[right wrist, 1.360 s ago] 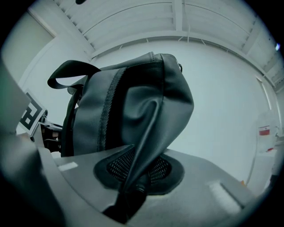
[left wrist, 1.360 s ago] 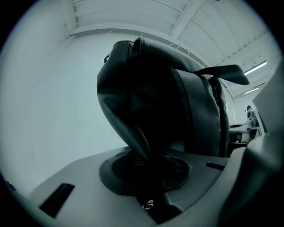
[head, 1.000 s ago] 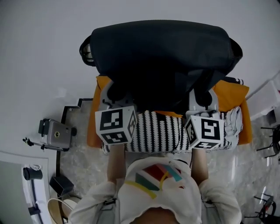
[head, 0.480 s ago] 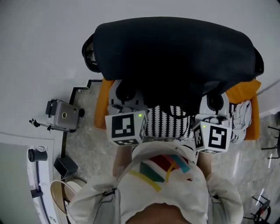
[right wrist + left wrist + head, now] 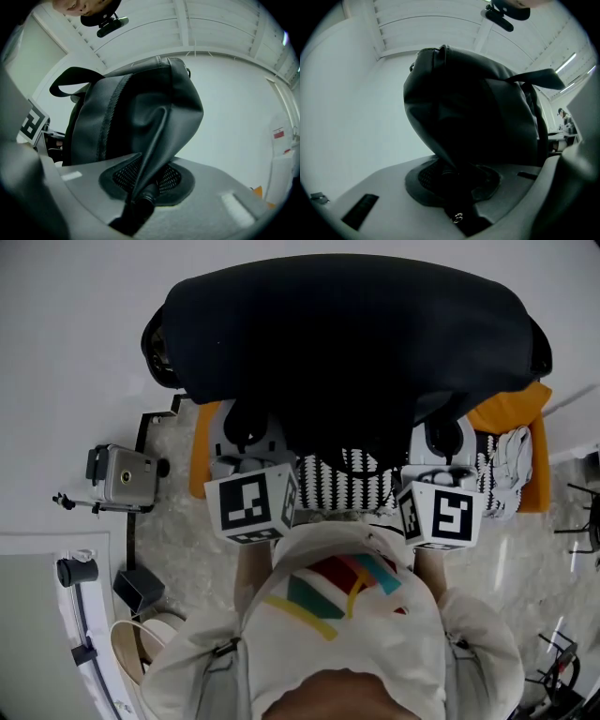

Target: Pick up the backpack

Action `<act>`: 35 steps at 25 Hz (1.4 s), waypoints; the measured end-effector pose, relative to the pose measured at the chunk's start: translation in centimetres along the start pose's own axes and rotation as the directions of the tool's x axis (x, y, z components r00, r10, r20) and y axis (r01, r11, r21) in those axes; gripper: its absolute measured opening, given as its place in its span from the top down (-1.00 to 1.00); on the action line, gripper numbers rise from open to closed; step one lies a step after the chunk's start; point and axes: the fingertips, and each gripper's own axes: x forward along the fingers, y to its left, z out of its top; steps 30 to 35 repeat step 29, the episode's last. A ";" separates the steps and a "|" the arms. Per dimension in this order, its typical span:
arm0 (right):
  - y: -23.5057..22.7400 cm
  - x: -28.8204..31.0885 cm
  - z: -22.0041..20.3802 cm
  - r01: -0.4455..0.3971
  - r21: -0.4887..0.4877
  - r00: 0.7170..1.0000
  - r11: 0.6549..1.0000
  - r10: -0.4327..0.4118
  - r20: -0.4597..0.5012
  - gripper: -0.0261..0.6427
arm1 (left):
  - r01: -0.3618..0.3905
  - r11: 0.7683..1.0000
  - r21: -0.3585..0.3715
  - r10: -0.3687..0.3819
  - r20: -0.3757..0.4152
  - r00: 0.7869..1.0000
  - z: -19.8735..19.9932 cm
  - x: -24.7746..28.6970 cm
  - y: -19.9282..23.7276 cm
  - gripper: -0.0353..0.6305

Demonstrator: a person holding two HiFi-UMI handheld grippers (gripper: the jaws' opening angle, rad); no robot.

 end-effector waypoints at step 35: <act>-0.6 0.8 -0.2 -0.001 -0.023 1.000 1.000 0.001 -0.008 0.69 | 0.009 1.000 -0.009 -0.009 0.008 1.000 -0.3 1.2 -0.4 0.65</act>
